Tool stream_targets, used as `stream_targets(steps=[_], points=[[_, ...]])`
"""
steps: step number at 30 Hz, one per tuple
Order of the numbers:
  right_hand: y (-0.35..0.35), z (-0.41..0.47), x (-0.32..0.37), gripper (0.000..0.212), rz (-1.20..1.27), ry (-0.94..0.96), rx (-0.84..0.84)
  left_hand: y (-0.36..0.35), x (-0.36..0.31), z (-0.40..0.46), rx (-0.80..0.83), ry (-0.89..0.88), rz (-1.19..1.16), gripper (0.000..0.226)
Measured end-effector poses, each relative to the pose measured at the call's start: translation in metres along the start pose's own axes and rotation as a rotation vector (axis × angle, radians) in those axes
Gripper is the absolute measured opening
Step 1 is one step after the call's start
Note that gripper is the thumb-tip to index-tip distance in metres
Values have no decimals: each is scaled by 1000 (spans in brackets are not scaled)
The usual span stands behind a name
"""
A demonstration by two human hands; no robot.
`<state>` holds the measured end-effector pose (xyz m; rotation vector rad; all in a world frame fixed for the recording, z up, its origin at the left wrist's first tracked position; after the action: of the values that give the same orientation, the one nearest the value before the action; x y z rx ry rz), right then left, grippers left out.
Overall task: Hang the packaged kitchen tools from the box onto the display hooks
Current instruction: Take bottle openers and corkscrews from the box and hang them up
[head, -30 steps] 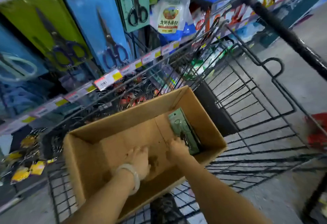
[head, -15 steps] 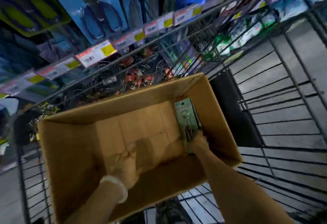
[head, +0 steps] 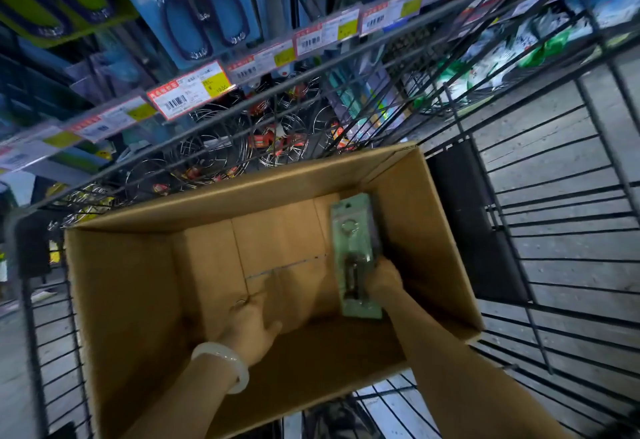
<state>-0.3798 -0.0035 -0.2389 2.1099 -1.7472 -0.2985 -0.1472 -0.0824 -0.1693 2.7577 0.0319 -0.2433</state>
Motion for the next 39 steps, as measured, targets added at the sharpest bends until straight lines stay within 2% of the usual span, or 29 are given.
stream_targets(steps=[3, 5, 7, 9, 13, 15, 17, 19, 22, 25, 26, 30, 33, 35, 39], points=[[-26, -29, 9, 28, 207, 80, 261, 3, -7, -5, 22, -39, -162, 62], [-46, -56, 16, 25, 380, 124, 430, 1, -7, -9, 64, -37, -354, 64], [-63, -79, 25, 21, 508, 174, 571, -2, -4, -13, 74, 21, -523, 78], [-74, -91, 33, 18, 555, 217, 621, -4, 5, -15, 49, 99, -645, 89], [-80, -81, 41, 23, 511, 222, 638, -6, 19, -15, -67, 98, -910, 38], [-70, -61, 43, 28, 377, 212, 497, -6, 25, -13, -105, 79, -988, 30], [-50, -31, 42, 30, 50, 244, 172, -5, 27, -11, -121, 64, -1042, 34], [-36, -6, 36, 42, -75, 229, -37, -4, 30, -7, -125, 46, -1051, 35], [-36, 24, 15, 88, -71, 57, -33, -4, 34, 1, -121, 35, -1043, 33], [-44, 44, 3, 117, -47, 8, 24, -8, 37, 10, -113, 29, -1058, 35], [-46, 48, 2, 116, -72, 26, 25, -7, 37, 11, -113, 26, -1053, 37], [-35, 55, 0, 73, -29, -5, -81, -11, 45, 14, -122, 49, -1058, 32], [-28, 49, 1, 56, 265, 0, -66, -13, 45, 12, -132, 55, -1037, 30], [-23, 38, 3, 54, 432, 14, -87, -12, 45, 10, -143, 47, -1022, 30], [-19, 14, 9, 68, 637, 0, -118, -6, 45, 5, -168, 46, -1018, 34]])
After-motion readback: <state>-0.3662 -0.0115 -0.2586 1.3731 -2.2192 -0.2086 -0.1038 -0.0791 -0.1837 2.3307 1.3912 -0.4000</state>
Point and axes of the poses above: each hand's wrist, its own z-axis towards the middle knuckle, its own y-axis out of the back of the hand, x = y × z, the point moved 6 cm from there along z, towards the middle knuckle, and after that the axes turned 6 degrees about x, right-handed, at the moved point
